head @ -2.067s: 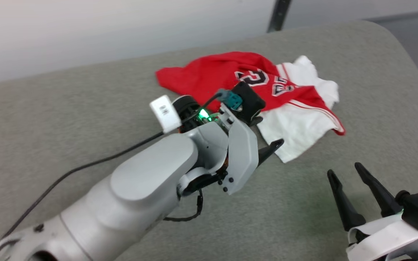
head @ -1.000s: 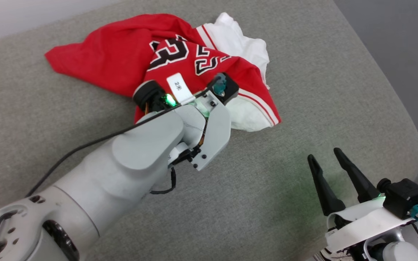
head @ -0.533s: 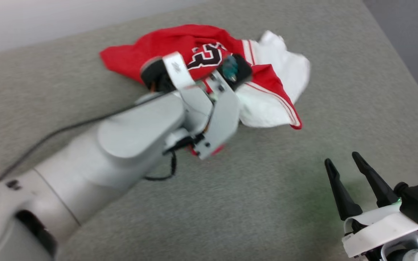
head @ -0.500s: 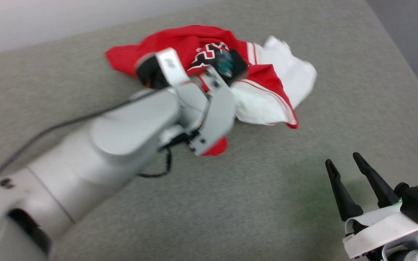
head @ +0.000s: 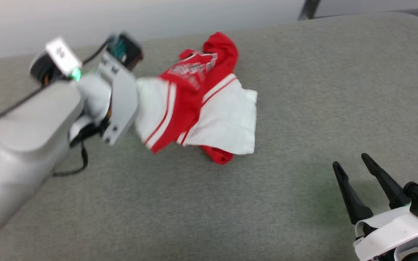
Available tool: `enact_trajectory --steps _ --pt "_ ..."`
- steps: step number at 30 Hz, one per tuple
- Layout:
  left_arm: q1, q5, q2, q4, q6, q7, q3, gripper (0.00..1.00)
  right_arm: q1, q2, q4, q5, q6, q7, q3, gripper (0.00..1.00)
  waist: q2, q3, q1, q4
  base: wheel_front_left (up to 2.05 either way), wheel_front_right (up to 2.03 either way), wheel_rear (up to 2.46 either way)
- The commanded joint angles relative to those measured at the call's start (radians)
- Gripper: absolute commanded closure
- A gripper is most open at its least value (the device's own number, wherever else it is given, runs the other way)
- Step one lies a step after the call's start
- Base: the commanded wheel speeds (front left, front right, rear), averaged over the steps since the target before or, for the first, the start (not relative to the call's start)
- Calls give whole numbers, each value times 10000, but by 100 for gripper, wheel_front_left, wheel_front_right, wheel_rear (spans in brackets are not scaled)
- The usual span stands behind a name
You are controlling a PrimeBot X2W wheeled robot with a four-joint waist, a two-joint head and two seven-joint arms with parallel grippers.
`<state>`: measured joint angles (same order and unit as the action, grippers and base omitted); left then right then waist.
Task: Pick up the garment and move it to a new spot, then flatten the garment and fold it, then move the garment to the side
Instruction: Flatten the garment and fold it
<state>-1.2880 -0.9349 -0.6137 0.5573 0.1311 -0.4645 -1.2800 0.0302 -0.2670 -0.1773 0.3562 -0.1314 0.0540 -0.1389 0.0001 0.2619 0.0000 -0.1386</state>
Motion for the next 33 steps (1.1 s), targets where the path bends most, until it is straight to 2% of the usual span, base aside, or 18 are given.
enact_trajectory --steps 1,5,13,14,15,16,20,24,30,33 --pt "362 -117 -39 117 -14 -57 -10 100 -89 -26 -108 -63 14 50 2 0 -1 -215 0 456 0 0 0" --pt "1150 -760 57 728 -59 127 179 100 -114 -106 -302 -62 14 227 0 0 -1 -109 0 560 0 0 0" --pt "1824 -916 484 2017 -48 827 194 100 -5 -195 -530 -95 14 414 4 0 -1 57 0 495 0 0 0" --pt "1890 -911 558 2163 -44 884 181 83 -14 -188 -535 -103 14 423 1 0 -1 57 0 498 0 0 0" --pt "1888 -816 596 2316 -39 929 161 51 -27 -174 -545 -102 14 429 -8 0 -1 52 0 504 0 0 0" --pt "1841 -700 615 2435 -35 981 155 0 -39 -157 -547 -98 14 444 -14 0 -1 45 0 510 0 0 0" --pt "1536 -410 577 2598 -22 1067 109 0 -177 -114 -548 -103 14 484 83 0 -1 -64 0 623 0 0 0" --pt "1190 -509 293 2200 -18 609 72 0 -213 -90 -544 -73 14 502 91 0 -1 -122 0 756 0 0 0" --pt "791 -1824 25 1968 -14 -735 604 0 -31 -85 -545 -31 14 448 -92 0 -1 34 0 755 0 0 0" --pt "753 -2604 96 2110 -193 -1320 1023 0 24 -121 -501 6 14 413 -131 0 -1 168 0 644 0 0 0"
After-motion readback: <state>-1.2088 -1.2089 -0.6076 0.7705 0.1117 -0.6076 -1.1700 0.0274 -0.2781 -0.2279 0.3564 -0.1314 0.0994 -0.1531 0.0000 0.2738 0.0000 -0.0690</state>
